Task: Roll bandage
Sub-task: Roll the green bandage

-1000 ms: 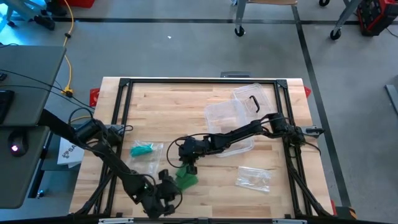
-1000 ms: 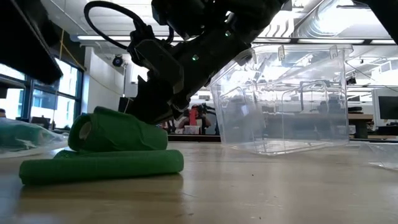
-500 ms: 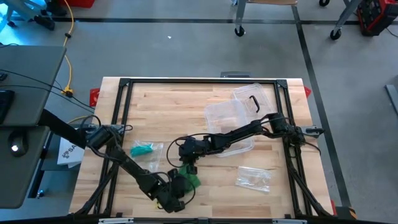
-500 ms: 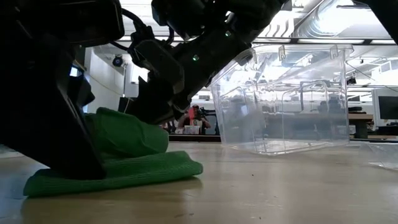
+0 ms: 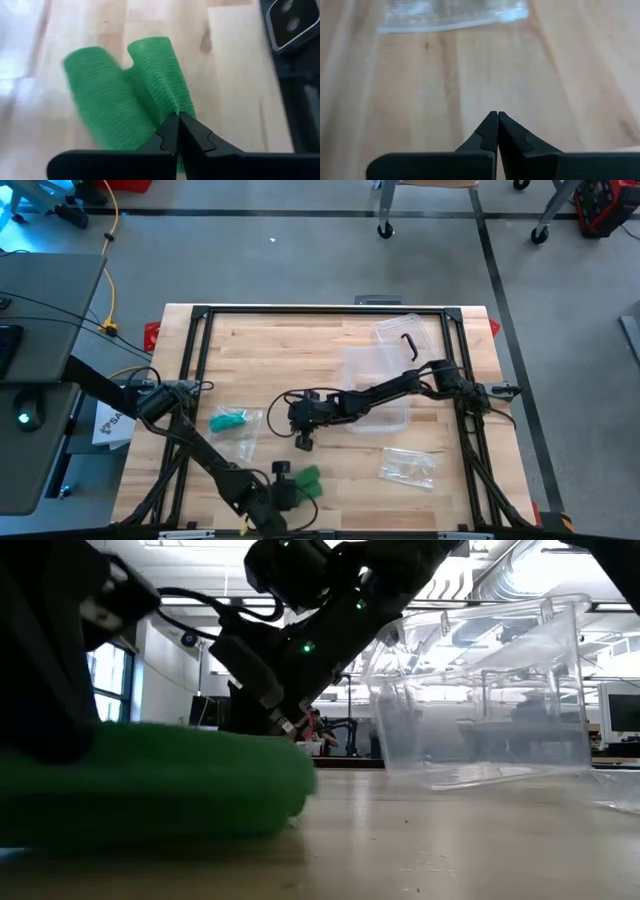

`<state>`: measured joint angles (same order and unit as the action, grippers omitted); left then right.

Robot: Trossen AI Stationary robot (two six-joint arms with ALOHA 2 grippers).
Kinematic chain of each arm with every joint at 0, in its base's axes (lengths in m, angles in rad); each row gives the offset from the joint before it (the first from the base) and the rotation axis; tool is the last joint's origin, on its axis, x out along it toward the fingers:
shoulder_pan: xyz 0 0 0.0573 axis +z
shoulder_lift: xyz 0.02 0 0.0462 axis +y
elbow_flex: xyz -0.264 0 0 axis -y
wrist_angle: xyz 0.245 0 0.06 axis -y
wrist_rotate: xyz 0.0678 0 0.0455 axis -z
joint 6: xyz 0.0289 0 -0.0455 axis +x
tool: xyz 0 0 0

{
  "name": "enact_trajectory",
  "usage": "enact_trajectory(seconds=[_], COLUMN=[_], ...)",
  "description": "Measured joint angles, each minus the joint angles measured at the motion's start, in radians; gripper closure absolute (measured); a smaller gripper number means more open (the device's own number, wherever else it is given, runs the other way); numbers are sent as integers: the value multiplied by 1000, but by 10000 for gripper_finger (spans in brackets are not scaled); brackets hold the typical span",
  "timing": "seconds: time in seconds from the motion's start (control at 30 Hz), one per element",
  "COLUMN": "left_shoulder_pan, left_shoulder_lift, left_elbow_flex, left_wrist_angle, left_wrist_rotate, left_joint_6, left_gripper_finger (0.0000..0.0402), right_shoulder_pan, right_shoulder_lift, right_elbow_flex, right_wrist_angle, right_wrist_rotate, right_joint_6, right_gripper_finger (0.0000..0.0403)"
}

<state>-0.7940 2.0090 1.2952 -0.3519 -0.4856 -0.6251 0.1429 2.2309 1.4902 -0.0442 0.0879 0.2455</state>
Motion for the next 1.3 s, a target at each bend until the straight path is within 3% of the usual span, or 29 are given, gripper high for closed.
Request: enact_trajectory(seconds=[0.47,0.57,0.8,1.07,1.3], left_shoulder_pan=[1,-1,-29,-60,-77], left_shoulder_lift=[0,0,-2,1,4], left_elbow_flex=[285,327,334,321,320], left_wrist_angle=[-468,-451,-347,-268,-273], left_wrist_rotate=[-50,-47,-40,-45,-57], left_joint_6=[55,84,84,32,16], left_gripper_finger=[401,401,402,401,401], right_shoulder_pan=[-7,0,91,207,237], right_shoulder_lift=[-220,-268,-285,-218,-229], right_elbow_flex=[0,1,1,1,1], right_wrist_angle=[-142,-191,-204,-180,-392], right_wrist_rotate=[84,43,-204,-136,-16], right_joint_6=[-141,-163,-168,-93,21], right_gripper_finger=[403,403,403,381,329])
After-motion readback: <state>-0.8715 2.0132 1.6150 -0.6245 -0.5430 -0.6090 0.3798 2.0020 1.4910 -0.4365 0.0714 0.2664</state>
